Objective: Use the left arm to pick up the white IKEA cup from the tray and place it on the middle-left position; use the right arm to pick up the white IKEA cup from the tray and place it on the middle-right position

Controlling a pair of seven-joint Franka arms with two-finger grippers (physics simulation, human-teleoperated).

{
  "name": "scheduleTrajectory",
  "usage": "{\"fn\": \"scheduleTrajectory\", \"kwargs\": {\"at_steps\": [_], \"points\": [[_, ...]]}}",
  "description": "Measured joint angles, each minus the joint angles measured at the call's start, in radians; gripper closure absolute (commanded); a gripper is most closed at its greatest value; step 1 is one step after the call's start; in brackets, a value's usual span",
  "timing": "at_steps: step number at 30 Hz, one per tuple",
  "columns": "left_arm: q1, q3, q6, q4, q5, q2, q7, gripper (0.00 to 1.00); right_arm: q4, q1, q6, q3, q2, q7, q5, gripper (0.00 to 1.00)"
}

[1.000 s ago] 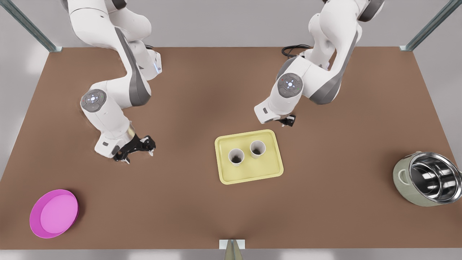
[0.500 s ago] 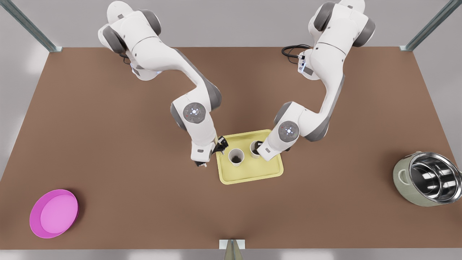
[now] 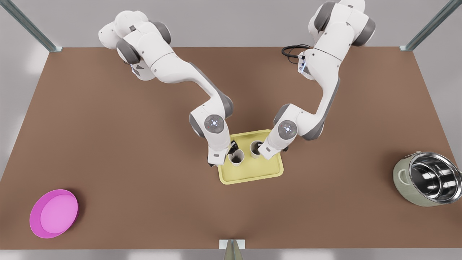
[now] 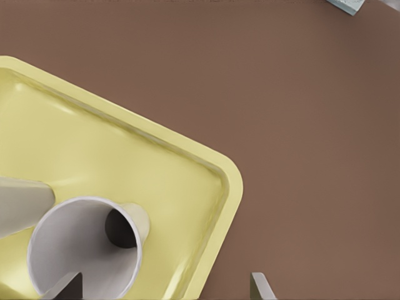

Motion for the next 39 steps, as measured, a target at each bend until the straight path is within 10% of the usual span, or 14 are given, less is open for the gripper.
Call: {"fn": "scheduleTrajectory", "kwargs": {"at_steps": [12,21,25,33,39], "points": [[-0.007,-0.002,0.071,-0.039,0.006,0.030,-0.014,0.02,0.061,0.003,0.105,0.008,0.115,0.067,0.001,0.00],[-0.007,-0.007,0.118,-0.031,0.000,0.042,-0.031,0.69,0.080,0.015,0.157,0.011,0.156,0.115,0.001,0.00],[-0.007,-0.008,0.123,-0.030,0.007,0.038,-0.048,0.95,0.080,0.015,0.166,0.012,0.156,0.131,0.003,0.35],[0.018,0.026,0.034,-0.039,0.034,-0.080,-0.076,0.95,0.080,0.015,0.173,0.017,0.155,0.154,0.003,0.75],[0.221,0.041,-0.050,-0.034,0.043,-0.125,0.008,0.95,0.080,0.014,0.172,0.016,0.150,0.155,0.013,0.86]]}}
